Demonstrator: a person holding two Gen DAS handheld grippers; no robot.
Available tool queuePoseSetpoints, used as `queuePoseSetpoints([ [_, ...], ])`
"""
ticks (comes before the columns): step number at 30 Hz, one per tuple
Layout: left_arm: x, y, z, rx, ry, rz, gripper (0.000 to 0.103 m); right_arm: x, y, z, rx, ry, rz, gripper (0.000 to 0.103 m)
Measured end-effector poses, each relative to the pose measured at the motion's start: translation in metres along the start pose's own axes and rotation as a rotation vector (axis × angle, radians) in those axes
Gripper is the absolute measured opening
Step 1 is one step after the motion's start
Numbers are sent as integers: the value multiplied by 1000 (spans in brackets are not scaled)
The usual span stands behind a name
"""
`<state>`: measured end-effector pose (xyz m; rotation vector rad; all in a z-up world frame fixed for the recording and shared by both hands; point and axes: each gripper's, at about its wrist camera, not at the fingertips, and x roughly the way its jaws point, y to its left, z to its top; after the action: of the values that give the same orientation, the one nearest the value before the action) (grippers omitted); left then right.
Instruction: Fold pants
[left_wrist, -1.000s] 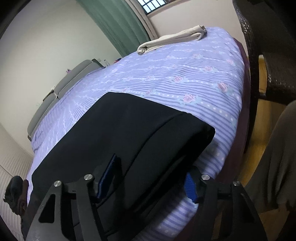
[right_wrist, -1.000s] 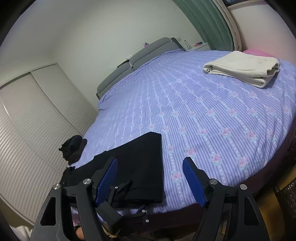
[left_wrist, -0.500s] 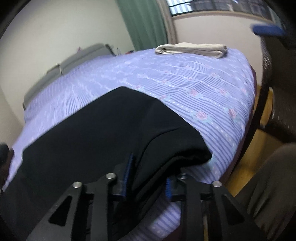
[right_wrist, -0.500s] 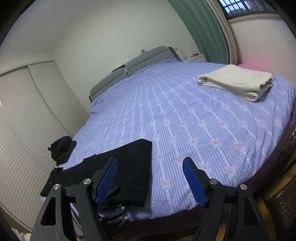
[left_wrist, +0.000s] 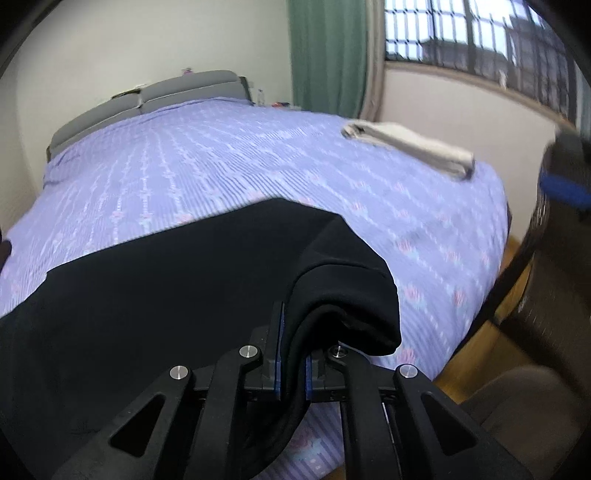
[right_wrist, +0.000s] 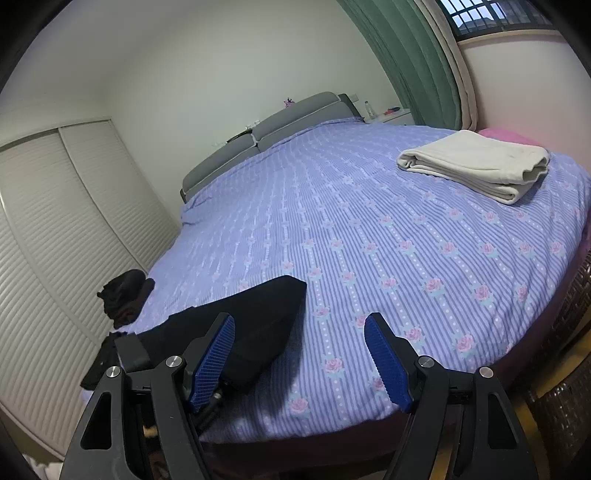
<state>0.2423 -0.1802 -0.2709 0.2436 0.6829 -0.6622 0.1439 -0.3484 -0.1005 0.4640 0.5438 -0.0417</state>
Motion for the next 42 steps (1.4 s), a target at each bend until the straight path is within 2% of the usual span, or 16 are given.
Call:
queuePoseSetpoints([
  [4, -19, 29, 11, -112, -48, -5, 10, 3, 5, 2, -3, 4, 9, 74],
  [7, -39, 63, 18, -237, -103, 6, 10, 8, 12, 4, -8, 8, 19, 74],
  [12, -76, 110, 10, -373, -216, 47, 10, 26, 38, 7, -35, 29, 55, 74],
  [18, -129, 177, -28, -567, -361, 139, 10, 58, 88, 4, -101, 71, 121, 74],
  [24, -185, 263, -95, -771, -466, 277, 10, 106, 167, -12, -180, 154, 223, 74],
  [27, -200, 304, -129, -861, -476, 322, 10, 124, 207, -23, -231, 184, 270, 74],
  [31, -210, 344, -158, -938, -469, 335, 10, 151, 271, -41, -293, 233, 344, 74],
  [33, -216, 356, -164, -950, -482, 345, 10, 159, 289, -47, -298, 250, 367, 74],
  [37, -248, 376, -175, -923, -551, 413, 10, 176, 325, -58, -288, 283, 410, 74],
  [39, -249, 385, -185, -936, -531, 421, 10, 183, 335, -62, -281, 302, 417, 74],
  [42, -229, 398, -218, -1042, -440, 369, 10, 194, 347, -71, -285, 337, 415, 74],
])
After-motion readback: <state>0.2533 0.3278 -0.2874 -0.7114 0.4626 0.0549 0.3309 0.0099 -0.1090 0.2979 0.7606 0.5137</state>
